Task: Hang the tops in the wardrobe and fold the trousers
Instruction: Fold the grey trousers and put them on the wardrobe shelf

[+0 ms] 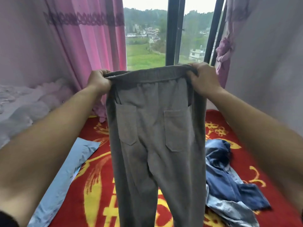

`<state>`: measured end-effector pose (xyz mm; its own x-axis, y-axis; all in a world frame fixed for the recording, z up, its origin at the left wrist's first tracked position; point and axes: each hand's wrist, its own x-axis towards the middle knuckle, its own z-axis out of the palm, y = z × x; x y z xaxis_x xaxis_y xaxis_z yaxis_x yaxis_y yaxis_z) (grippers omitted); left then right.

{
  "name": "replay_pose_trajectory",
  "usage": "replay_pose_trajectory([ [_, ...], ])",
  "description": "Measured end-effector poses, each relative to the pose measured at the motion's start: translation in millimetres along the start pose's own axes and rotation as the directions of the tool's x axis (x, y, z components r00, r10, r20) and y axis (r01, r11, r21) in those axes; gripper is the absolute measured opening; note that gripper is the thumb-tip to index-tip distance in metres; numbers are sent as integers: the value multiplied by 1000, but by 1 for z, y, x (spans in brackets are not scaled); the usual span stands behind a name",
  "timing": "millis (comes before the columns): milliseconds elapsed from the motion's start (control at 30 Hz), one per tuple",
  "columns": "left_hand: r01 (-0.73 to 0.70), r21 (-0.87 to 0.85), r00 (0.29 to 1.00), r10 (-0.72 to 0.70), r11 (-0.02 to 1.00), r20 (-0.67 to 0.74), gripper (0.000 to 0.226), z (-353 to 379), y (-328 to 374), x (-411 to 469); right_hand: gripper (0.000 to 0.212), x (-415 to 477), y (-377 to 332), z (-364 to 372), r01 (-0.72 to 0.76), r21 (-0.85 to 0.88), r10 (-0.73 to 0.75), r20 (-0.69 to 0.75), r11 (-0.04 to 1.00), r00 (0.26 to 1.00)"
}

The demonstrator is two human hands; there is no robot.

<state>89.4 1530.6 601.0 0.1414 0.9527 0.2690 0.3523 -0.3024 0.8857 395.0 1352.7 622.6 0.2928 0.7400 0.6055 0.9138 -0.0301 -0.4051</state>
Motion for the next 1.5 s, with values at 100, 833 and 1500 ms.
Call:
replay_pose_trajectory([
  [100, -2, -41, 988, -4, 999, -154, 18, 28, 9, 43, 36, 46, 26, 25, 22, -10, -23, -40, 1000, 999],
  [833, -680, 691, 711, 448, 244, 542, 16, 56, -182, -52, 36, -128, 108, 186, 84, -149, -37, 296, 985, 954],
  [1500, -568, 770, 620, -464, 291, 633, 59, 150, -499, -357, 60, -543, 143, 355, -72, -383, 367, 790, 921, 491],
])
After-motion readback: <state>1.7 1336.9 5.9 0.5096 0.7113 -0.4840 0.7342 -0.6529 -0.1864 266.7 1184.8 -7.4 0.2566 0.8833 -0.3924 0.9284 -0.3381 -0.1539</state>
